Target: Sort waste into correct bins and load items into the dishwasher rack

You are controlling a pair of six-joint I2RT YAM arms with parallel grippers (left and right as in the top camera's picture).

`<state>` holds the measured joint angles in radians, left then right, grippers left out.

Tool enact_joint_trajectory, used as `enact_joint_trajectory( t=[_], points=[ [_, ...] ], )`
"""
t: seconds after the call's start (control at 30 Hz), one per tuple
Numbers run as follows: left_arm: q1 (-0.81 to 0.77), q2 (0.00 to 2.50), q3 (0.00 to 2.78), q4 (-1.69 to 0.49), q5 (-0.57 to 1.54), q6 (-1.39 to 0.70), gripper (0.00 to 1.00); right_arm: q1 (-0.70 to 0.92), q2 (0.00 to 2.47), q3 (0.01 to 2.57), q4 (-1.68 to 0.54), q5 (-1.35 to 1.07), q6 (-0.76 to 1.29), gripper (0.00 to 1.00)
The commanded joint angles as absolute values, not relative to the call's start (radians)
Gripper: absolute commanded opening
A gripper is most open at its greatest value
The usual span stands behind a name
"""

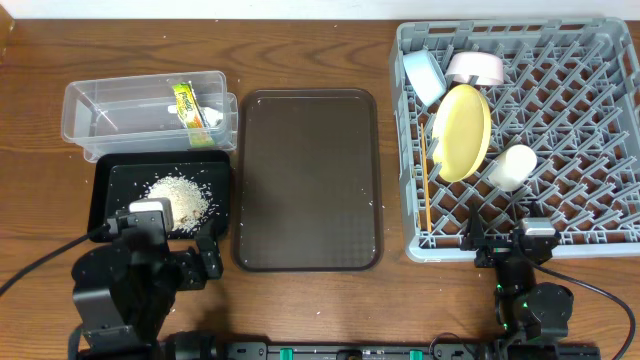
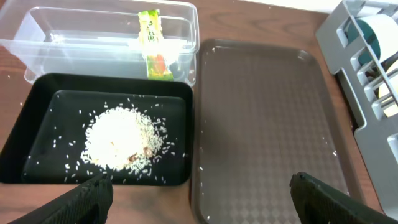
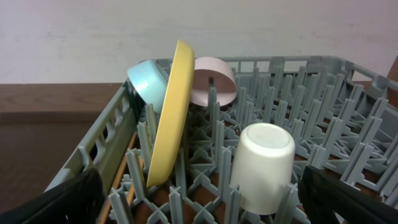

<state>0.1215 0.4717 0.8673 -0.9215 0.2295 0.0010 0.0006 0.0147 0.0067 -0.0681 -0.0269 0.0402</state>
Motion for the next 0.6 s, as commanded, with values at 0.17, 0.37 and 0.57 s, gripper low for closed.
enact_joint_trajectory(
  t=[0.17,0.37,0.57],
  points=[
    [0.064,0.255,0.500,-0.587,0.217,0.014,0.94,0.012,0.007,0.006,-0.072,-0.031,0.028,0.99],
    [0.058,0.126,0.218,-0.189,0.216,-0.031,0.94,0.012,0.007,0.006,-0.072,-0.031,0.028,0.99],
    [0.058,0.041,0.022,0.118,0.200,-0.031,0.94,0.012,0.007,0.006,-0.072,-0.031,0.028,0.99]
  ],
)
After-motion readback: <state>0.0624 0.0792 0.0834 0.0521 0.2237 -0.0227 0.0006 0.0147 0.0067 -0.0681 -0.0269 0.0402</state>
